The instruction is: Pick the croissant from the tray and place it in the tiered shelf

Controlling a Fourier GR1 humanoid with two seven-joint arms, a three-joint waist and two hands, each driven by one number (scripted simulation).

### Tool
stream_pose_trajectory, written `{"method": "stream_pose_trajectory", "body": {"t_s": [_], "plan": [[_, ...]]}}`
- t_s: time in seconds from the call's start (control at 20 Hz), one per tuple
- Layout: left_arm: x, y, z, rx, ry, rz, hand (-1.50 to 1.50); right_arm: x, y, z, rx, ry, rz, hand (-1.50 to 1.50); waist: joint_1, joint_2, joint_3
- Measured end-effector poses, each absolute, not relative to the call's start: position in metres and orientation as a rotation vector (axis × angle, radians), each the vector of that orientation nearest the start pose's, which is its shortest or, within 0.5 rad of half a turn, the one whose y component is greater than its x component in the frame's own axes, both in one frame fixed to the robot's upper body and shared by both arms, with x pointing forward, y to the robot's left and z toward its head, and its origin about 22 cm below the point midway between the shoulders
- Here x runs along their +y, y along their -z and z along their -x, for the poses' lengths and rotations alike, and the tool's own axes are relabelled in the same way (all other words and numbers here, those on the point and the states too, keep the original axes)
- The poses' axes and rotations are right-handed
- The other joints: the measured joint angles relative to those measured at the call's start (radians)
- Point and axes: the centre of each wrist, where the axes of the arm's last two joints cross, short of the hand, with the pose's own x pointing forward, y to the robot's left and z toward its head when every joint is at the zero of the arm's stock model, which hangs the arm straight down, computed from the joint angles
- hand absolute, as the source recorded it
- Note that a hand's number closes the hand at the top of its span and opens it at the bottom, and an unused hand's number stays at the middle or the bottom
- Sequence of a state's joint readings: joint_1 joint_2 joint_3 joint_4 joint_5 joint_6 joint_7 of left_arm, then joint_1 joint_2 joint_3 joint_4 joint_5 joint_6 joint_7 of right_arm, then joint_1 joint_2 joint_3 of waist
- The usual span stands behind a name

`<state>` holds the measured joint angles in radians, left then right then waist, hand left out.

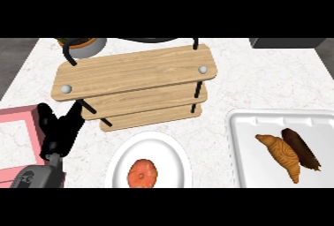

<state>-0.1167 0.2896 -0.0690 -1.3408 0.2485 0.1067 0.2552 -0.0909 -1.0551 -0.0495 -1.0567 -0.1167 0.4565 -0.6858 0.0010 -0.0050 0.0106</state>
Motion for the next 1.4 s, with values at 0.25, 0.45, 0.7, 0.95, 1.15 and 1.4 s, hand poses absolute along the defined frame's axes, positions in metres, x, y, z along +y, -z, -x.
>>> {"method": "stream_pose_trajectory", "body": {"t_s": [0.25,0.45,0.7,0.95,1.15,1.4], "plan": [[0.288,0.012,-0.263,-1.171,-0.024,-0.087,0.0,-0.505,-0.148,-0.231,-1.526,-1.0,0.263,-1.5,-0.013,-0.005,-0.003],[0.289,0.014,-0.262,-1.159,-0.023,-0.093,0.0,-0.474,-0.157,-0.235,-1.459,-1.095,0.276,-1.5,-0.019,-0.006,-0.004],[0.289,0.016,-0.257,-1.171,-0.012,-0.099,0.0,-0.43,-0.161,-0.236,-1.402,-1.108,0.378,-1.5,-0.017,-0.007,-0.003],[0.289,0.014,-0.256,-1.159,-0.02,-0.095,0.0,-0.387,-0.153,-0.231,-1.335,-1.115,0.498,-1.5,-0.01,-0.004,-0.005],[0.288,0.014,-0.254,-1.158,-0.022,-0.092,0.0,-0.358,-0.147,-0.225,-1.253,-1.128,0.552,-1.5,-0.006,-0.002,-0.005],[0.288,0.017,-0.254,-1.154,-0.018,-0.081,0.0,-0.333,-0.13,-0.222,-1.173,-1.189,0.6,-1.5,-0.002,0.0,-0.004]]}}
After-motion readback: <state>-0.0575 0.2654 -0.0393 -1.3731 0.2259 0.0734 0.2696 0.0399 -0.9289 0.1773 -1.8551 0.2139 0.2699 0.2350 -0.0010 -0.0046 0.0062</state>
